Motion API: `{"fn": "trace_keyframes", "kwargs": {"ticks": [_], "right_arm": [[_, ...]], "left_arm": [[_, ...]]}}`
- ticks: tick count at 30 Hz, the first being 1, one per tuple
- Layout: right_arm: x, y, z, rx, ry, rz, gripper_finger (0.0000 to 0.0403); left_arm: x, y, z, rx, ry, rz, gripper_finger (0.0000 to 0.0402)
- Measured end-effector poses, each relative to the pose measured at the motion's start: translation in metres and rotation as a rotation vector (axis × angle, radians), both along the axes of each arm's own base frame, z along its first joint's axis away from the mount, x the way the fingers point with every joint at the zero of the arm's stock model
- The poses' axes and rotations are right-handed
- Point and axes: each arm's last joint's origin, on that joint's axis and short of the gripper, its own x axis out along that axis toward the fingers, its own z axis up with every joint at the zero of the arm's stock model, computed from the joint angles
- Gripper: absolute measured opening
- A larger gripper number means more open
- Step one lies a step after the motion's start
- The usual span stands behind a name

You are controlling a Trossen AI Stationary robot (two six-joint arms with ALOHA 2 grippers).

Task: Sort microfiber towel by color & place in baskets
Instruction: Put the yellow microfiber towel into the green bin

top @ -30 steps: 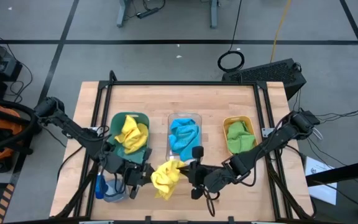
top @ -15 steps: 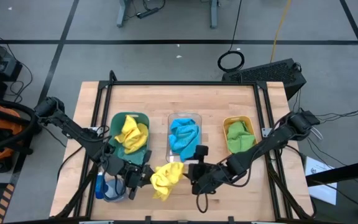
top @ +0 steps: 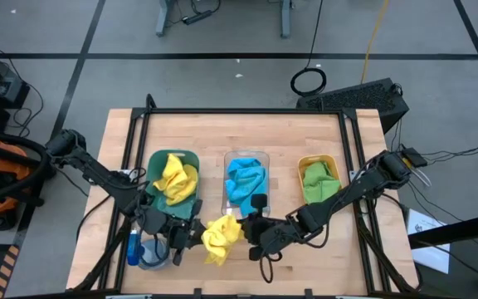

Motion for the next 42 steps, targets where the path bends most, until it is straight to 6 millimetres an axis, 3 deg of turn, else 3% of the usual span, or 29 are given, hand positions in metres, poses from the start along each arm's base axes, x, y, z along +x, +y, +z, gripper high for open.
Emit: {"fn": "trace_keyframes", "kwargs": {"ticks": [6, 12, 23, 28, 32, 35, 39, 42], "right_arm": [[0.005, 0.003, 0.01, -0.019, -0.096, 0.037, 0.0011], [0.009, 0.005, 0.018, -0.02, -0.159, 0.12, 0.0008], [0.021, -0.009, 0.022, 0.033, -0.207, 0.171, 0.0015], [0.024, -0.011, 0.024, 0.04, -0.23, 0.232, 0.0015], [0.024, -0.01, 0.024, 0.044, -0.228, 0.234, 0.0016], [0.023, -0.008, 0.025, 0.07, -0.241, 0.234, 0.0023], [0.022, -0.005, 0.026, 0.071, -0.242, 0.242, 0.0054], [0.02, -0.002, 0.028, 0.056, -0.251, 0.237, 0.0085]], "left_arm": [[0.001, 0.004, -0.005, -0.063, 0.066, 0.059, 0.0026], [0.004, 0.014, -0.009, -0.13, 0.103, 0.24, 0.0044], [0.009, 0.011, -0.012, -0.166, 0.094, 0.254, 0.024], [0.02, 0.004, -0.023, -0.103, 0.057, 0.234, 0.0282], [0.024, -0.001, -0.028, -0.043, 0.034, 0.218, 0.0255], [0.024, -0.003, -0.025, -0.041, -0.004, 0.208, 0.0188], [0.023, -0.003, -0.024, -0.02, -0.015, 0.199, 0.0053], [0.02, -0.002, -0.02, -0.042, -0.013, 0.193, 0.0027]]}}
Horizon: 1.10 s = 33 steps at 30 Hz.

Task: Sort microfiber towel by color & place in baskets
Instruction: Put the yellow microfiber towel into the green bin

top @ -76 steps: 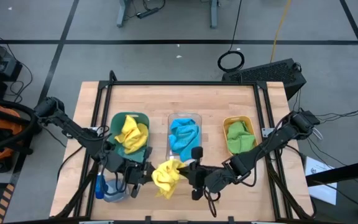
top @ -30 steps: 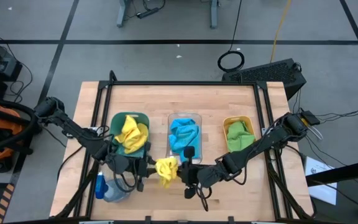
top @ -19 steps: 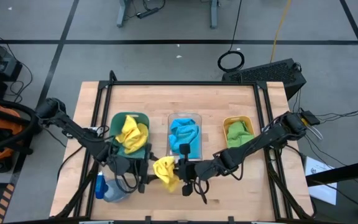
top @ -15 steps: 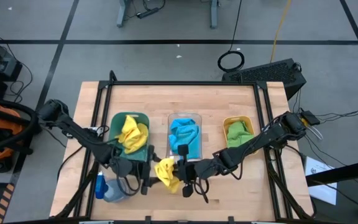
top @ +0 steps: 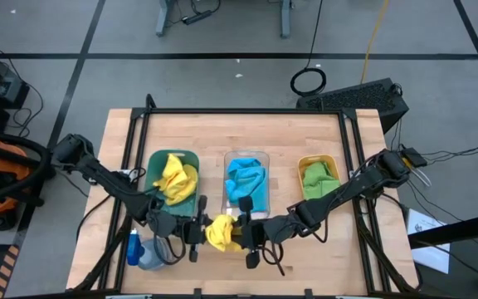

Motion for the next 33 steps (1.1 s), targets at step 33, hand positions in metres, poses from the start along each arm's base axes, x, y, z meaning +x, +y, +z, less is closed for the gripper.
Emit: {"fn": "trace_keyframes", "kwargs": {"ticks": [33], "right_arm": [[-0.017, -0.002, -0.023, -0.134, 0.204, -0.262, 0.016]], "left_arm": [[-0.136, 0.089, -0.012, -0.469, 0.793, 0.744, 0.007]]}}
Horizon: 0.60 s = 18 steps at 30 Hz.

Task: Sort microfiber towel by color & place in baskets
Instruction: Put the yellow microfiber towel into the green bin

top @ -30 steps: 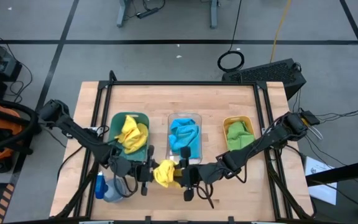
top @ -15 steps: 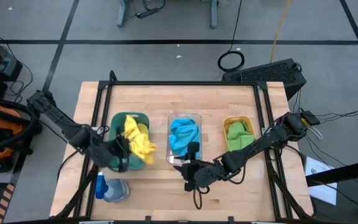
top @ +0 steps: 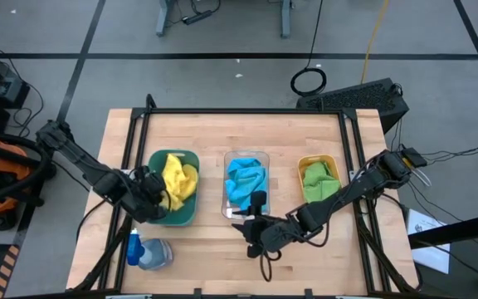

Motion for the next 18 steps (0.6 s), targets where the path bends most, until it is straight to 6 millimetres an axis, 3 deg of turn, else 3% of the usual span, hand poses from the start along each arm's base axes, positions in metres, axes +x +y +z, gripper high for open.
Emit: {"fn": "trace_keyframes", "kwargs": {"ticks": [5, 10, 18], "right_arm": [[0.0, 0.0, 0.0, -0.003, 0.005, -0.001, 0.016], [-0.002, 0.0, -0.002, -0.015, 0.029, 0.003, 0.016], [-0.003, 0.0, -0.004, -0.02, 0.046, 0.001, 0.016]], "left_arm": [[0.002, -0.006, -0.01, -0.112, 0.03, -0.052, 0.0155], [0.007, -0.014, -0.004, -0.243, 0.025, -0.122, 0.0224], [0.004, -0.013, 0.021, -0.286, 0.062, -0.14, 0.0261]]}}
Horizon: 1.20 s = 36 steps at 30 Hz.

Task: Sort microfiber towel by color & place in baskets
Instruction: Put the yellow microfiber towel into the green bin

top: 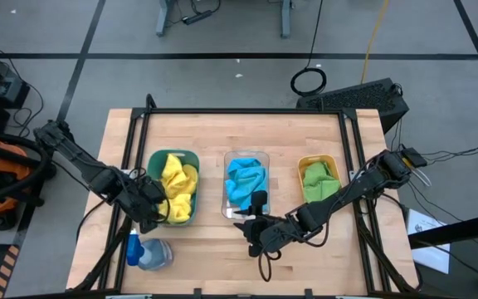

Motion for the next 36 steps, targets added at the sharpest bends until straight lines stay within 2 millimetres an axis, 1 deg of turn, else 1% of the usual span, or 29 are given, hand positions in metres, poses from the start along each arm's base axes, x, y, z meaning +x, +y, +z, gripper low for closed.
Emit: {"fn": "trace_keyframes", "kwargs": {"ticks": [2, 4, 6, 9, 11, 13, 16, 20, 24, 27, 29, 31, 33, 36], "right_arm": [[0.0, 0.0, 0.0, 0.0, 0.001, 0.0, 0.016], [0.0, 0.0, 0.0, -0.001, 0.001, 0.0, 0.016], [0.0, 0.0, 0.0, -0.007, 0.006, 0.002, 0.016], [0.0, 0.0, 0.0, -0.012, 0.009, 0.004, 0.016], [-0.001, 0.0, -0.001, -0.014, 0.013, 0.005, 0.016], [-0.002, 0.0, -0.001, -0.019, 0.021, 0.007, 0.016], [-0.003, 0.001, -0.002, -0.024, 0.031, 0.011, 0.016], [-0.003, 0.002, -0.002, -0.024, 0.032, 0.012, 0.016], [-0.003, 0.002, -0.002, -0.025, 0.032, 0.012, 0.016], [-0.003, 0.002, -0.002, -0.025, 0.032, 0.012, 0.016], [-0.003, 0.002, -0.002, -0.027, 0.036, 0.012, 0.016], [-0.004, 0.001, -0.003, -0.032, 0.046, 0.011, 0.016], [-0.005, 0.001, -0.004, -0.036, 0.061, 0.009, 0.016], [-0.005, 0.002, -0.004, -0.038, 0.06, 0.009, 0.016]], "left_arm": [[-0.003, 0.002, 0.008, 0.01, 0.022, 0.006, 0.0262], [-0.002, 0.002, 0.017, 0.001, 0.0, 0.006, 0.0263], [0.001, 0.0, 0.022, 0.007, -0.063, -0.008, 0.0262], [0.013, -0.01, 0.026, 0.003, -0.209, -0.138, 0.0251], [0.02, -0.017, 0.019, 0.029, -0.263, -0.23, 0.0236], [0.026, -0.022, 0.008, 0.06, -0.267, -0.291, 0.0215], [0.027, -0.022, -0.012, 0.127, -0.173, -0.319, 0.0174], [0.025, -0.014, -0.032, 0.247, -0.06, -0.278, 0.0108], [0.024, -0.002, -0.039, 0.38, -0.043, -0.193, 0.0045], [0.022, 0.005, -0.047, 0.426, -0.001, -0.171, 0.0013], [0.022, 0.009, -0.05, 0.427, 0.015, -0.153, 0.0008], [0.022, 0.01, -0.051, 0.402, 0.026, -0.146, 0.0015], [0.024, 0.008, -0.046, 0.377, 0.02, -0.15, 0.0041], [0.027, 0.006, -0.034, 0.354, -0.025, -0.145, 0.0096]]}}
